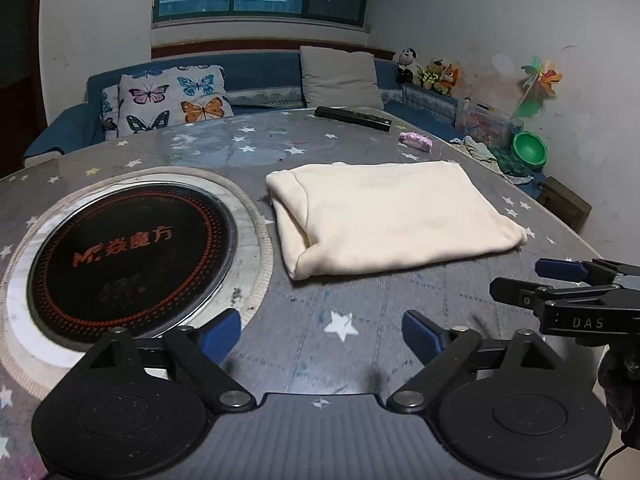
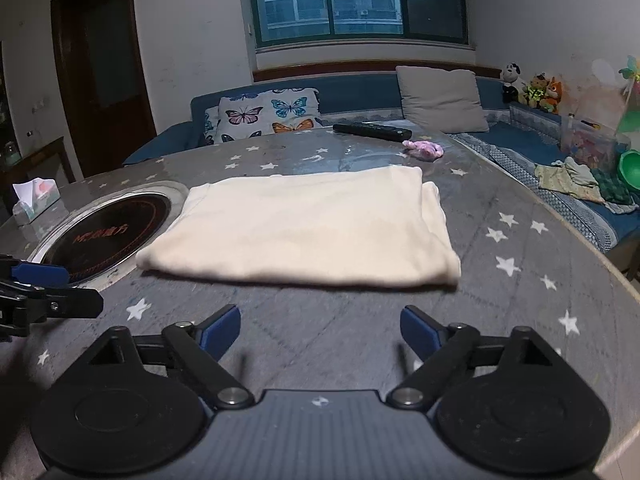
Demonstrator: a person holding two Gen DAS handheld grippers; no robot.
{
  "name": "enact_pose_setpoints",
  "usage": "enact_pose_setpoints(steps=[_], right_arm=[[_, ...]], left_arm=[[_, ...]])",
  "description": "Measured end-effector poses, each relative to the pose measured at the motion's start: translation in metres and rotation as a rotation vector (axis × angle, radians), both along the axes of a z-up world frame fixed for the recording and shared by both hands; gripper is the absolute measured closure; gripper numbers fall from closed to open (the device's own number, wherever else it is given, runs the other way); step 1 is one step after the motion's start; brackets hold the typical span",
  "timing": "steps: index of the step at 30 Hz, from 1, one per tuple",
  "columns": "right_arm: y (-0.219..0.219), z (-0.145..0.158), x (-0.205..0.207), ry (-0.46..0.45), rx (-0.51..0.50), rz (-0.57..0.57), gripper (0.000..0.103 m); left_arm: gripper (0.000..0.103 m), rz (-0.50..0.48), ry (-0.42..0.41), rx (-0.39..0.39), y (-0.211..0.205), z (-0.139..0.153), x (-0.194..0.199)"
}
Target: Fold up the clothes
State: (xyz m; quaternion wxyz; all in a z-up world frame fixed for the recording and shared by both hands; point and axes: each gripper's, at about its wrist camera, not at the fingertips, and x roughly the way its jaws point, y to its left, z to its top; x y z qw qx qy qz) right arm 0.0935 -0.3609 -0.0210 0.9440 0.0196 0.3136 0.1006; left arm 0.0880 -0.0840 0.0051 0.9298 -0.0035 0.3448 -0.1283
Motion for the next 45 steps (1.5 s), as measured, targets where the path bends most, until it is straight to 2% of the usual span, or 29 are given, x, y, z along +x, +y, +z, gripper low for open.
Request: enact_pose_setpoints(steps=[3,4,11,22,45], right_arm=[[0.005,-0.002,-0.008,0.0,-0.005,-0.008,0.007],[0.006,-0.002,-0.012,-0.001,-0.011,-0.014,0.004],[0.012,-0.005,-0.028,-0.005,-0.012,-0.041,0.0],[0.021,-0.006,-0.039,-0.003,-0.021,-0.067,0.0],[0.021,-0.007,-0.045,0.002,-0.029,-0.077,0.0]], left_arm=[[0.002,0.0,-0.013,0.01,0.001,0.0,-0.009],[0.002,0.0,-0.019,0.015,0.001,-0.001,-0.013],[0.0,0.012,-0.022,0.008,0.006,-0.005,-0.028],[0.0,0.051,-0.015,-0.003,0.017,-0.01,-0.041],[0.0,0.034,-0.014,0.012,0.004,-0.012,-0.054]])
